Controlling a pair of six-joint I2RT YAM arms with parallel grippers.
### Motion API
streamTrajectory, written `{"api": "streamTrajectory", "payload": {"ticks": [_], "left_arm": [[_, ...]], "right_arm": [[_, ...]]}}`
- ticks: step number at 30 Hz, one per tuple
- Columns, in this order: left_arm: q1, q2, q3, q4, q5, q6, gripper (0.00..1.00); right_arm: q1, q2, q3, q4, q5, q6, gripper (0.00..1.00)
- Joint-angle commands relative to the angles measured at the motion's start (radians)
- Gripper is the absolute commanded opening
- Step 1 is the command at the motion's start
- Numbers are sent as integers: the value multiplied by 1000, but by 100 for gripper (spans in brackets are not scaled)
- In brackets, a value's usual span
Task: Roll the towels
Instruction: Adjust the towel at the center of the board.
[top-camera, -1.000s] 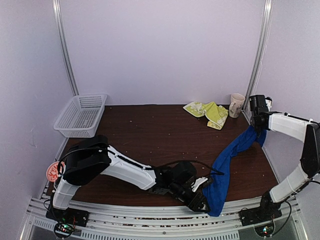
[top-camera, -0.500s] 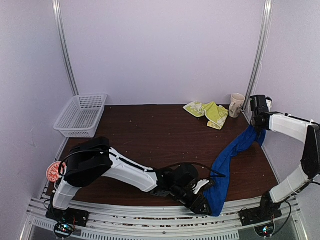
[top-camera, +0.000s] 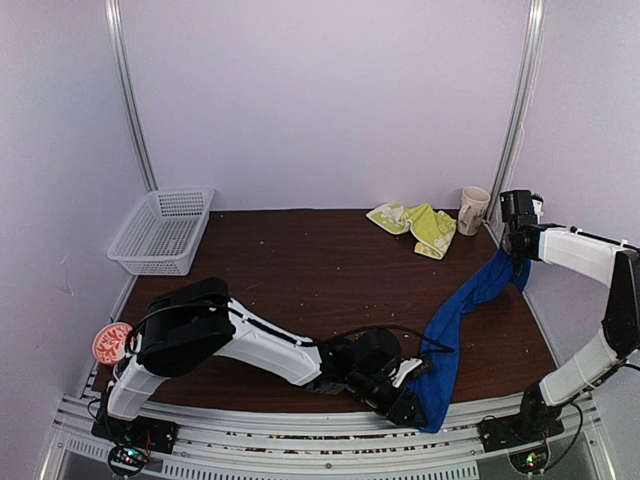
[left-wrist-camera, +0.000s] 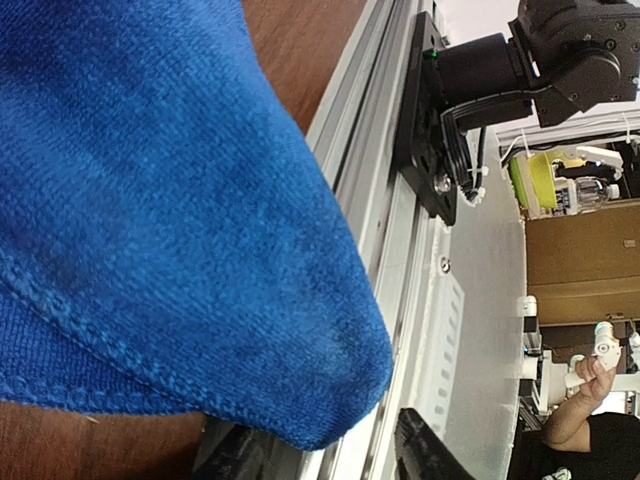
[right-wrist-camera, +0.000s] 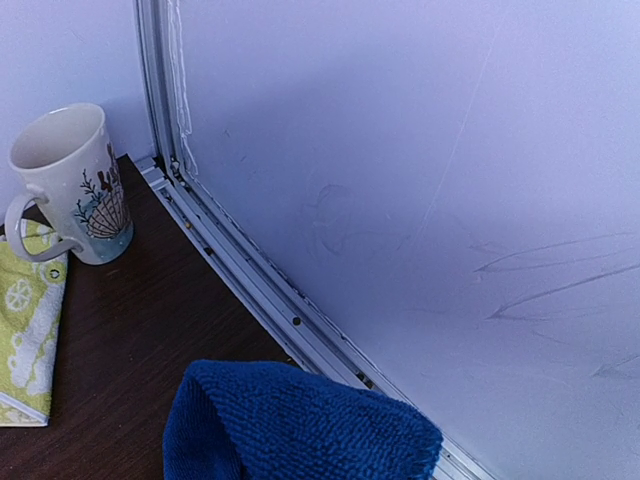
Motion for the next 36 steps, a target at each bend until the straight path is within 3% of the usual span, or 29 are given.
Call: {"api": "streamTrajectory", "payload": {"ticks": [1,12,14,21,29,36], "left_arm": [[-1,20,33,56,-13,-12,42],[-1,33,51,32,-48,-20,12],[-1,35,57,17,-58,-21,1],[3,-32,47,-53,-141,36,0],[25,-387,-99,-308,-650,294,0],[52,-643,-181,-532,-1074,446,0]], "right_arm": [[-4,-27,-14,17,1,5,0],[-3,-26,-14,17,0,4,0],[-2,-26,-13,17,0,4,0],[-2,-24,-12,20,-22,-1,0],[1,-45,-17,57,-158,-27,0],[57,-94,-41,146,-460,-112,2]]}}
